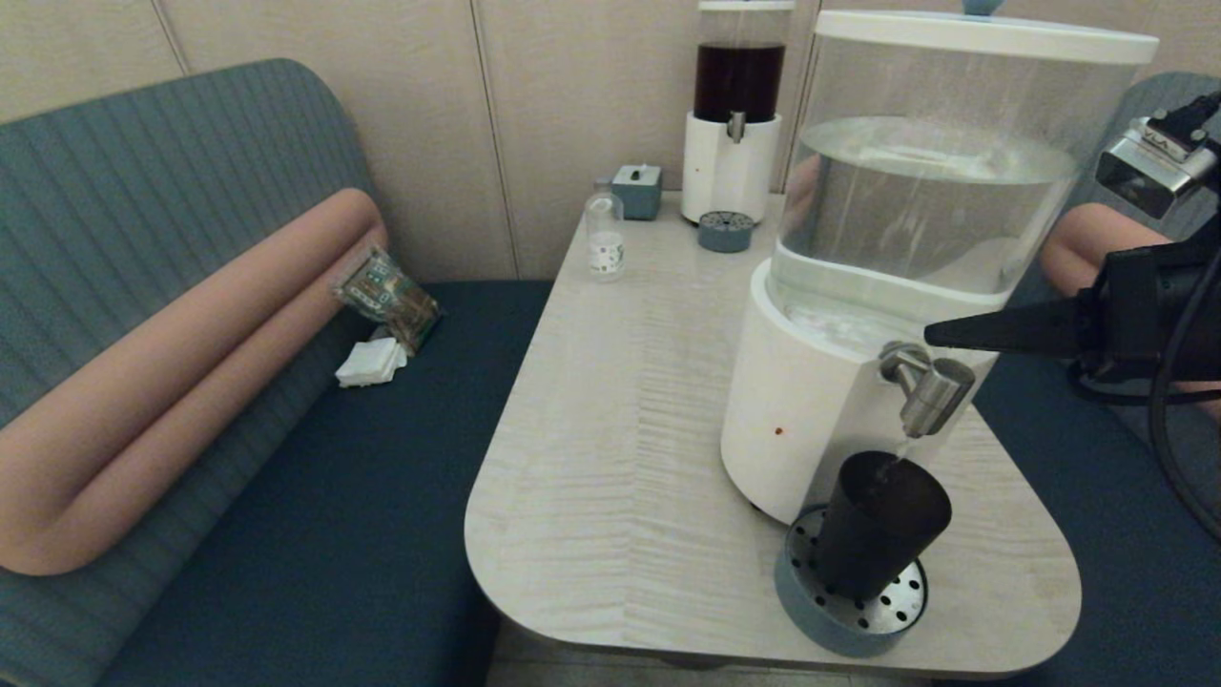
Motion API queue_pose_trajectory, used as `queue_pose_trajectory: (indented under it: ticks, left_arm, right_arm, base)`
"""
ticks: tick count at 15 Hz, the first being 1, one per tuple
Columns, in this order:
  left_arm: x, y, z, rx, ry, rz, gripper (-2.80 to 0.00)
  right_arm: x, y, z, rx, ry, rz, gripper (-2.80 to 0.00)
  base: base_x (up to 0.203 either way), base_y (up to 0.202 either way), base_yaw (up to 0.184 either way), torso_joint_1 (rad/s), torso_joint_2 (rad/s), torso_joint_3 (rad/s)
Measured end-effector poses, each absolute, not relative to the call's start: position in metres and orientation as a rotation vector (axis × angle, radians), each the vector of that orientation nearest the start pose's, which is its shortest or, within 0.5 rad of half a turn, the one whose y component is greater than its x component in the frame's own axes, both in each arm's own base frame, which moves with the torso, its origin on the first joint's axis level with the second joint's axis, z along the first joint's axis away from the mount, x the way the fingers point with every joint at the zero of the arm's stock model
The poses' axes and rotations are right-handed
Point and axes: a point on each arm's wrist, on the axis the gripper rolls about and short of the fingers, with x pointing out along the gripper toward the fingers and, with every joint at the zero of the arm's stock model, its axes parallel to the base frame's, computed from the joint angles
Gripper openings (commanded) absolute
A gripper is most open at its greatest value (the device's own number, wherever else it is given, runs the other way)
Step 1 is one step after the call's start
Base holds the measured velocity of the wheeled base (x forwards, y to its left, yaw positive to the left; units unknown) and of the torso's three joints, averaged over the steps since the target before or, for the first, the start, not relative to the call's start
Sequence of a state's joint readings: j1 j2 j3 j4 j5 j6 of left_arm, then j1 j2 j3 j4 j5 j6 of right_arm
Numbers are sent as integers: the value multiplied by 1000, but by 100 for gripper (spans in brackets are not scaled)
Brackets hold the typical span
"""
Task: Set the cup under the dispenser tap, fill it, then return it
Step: Turn on the faucet, then turn off the faucet
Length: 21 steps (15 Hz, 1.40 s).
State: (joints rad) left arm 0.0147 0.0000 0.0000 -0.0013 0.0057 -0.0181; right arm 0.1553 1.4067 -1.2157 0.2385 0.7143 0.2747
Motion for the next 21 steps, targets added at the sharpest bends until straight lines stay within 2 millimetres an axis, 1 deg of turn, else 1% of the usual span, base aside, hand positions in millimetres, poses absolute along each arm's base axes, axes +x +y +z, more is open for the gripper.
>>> queue_pose_trajectory:
  ticks: [3, 6, 7, 10, 13, 17, 18, 21]
  left_arm:
    - [-23, 0, 76, -18, -1, 21, -280]
    - [-23, 0, 76, -18, -1, 20, -280]
    - [-23, 0, 76, -18, -2, 20, -280]
    - [-23, 0, 76, -18, -2, 21, -280]
    - [-23, 0, 76, -18, -1, 21, -280]
    - [-23, 0, 76, -18, -1, 21, -280]
    - [-23, 0, 76, -18, -1, 21, -280]
    - [-23, 0, 76, -18, -1, 21, -280]
  right_arm:
    - [205, 44, 308, 366, 481, 786, -280]
    - [181, 35, 311, 354, 430, 755, -280]
    - [169, 32, 312, 345, 403, 736, -280]
    - [122, 16, 307, 320, 303, 619, -280]
    - [75, 5, 290, 272, 210, 468, -280]
    - [17, 9, 256, 135, 93, 355, -280]
    - [6, 10, 246, 105, 75, 345, -280]
    - [-16, 13, 223, 46, 70, 370, -280]
  base:
    - [0, 0, 0, 0, 0, 0]
    - [0, 0, 0, 0, 0, 0]
    - [0, 0, 0, 0, 0, 0]
    - [0, 0, 0, 0, 0, 0]
    - [0, 0, 0, 0, 0, 0]
    - [0, 0, 0, 0, 0, 0]
    - [0, 0, 0, 0, 0, 0]
    - [0, 0, 0, 0, 0, 0]
